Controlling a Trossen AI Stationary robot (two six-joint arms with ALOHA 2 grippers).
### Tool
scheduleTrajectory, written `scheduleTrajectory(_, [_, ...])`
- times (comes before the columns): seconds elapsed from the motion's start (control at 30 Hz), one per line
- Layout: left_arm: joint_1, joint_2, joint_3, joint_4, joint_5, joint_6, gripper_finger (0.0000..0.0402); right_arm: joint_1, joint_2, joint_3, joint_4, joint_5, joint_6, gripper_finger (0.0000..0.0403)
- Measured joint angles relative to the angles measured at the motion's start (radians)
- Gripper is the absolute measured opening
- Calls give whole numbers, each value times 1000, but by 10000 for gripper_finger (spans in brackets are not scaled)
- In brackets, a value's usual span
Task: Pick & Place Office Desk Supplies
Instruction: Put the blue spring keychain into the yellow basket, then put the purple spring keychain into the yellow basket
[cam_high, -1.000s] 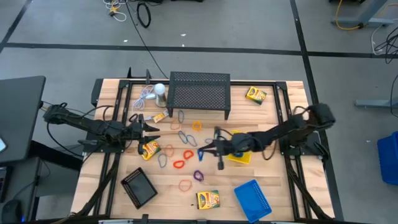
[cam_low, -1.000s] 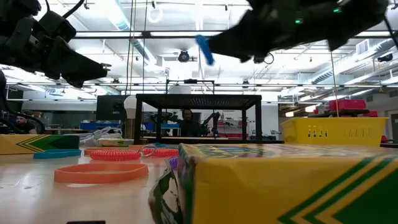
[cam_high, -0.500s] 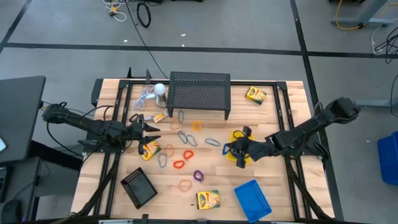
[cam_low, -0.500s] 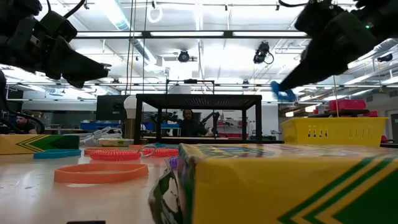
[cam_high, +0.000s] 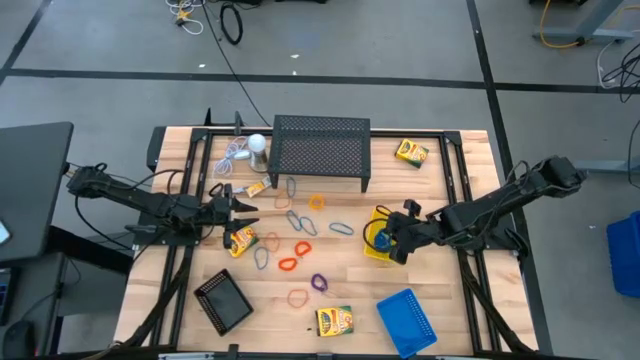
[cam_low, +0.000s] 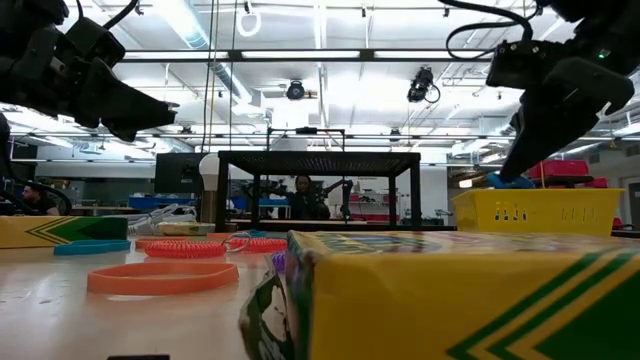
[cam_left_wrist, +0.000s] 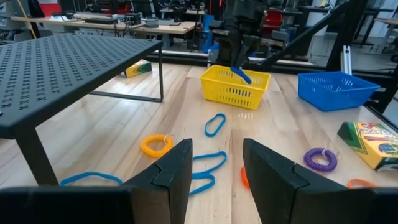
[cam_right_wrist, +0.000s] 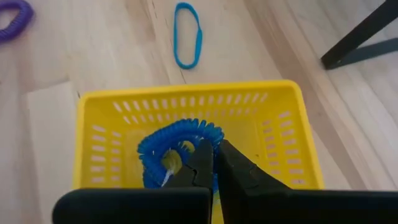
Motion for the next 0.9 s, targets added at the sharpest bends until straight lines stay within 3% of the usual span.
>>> scheduleTrajectory(0.1, [0,3,0,1,0,0,149,-14,0,0,-1,-21,-1,22])
scheduleTrajectory(0.5, [0,3,0,2,0,0,149,-33,0,1,47,-47,-51,182])
scheduleTrajectory(0.77, [0,3,0,4,0,5,149,-38,3,2,458,-75,-260,186])
scheduleTrajectory(0.9, [0,3,0,6,0,4,149,-64,43,2,555,-109,-293,185])
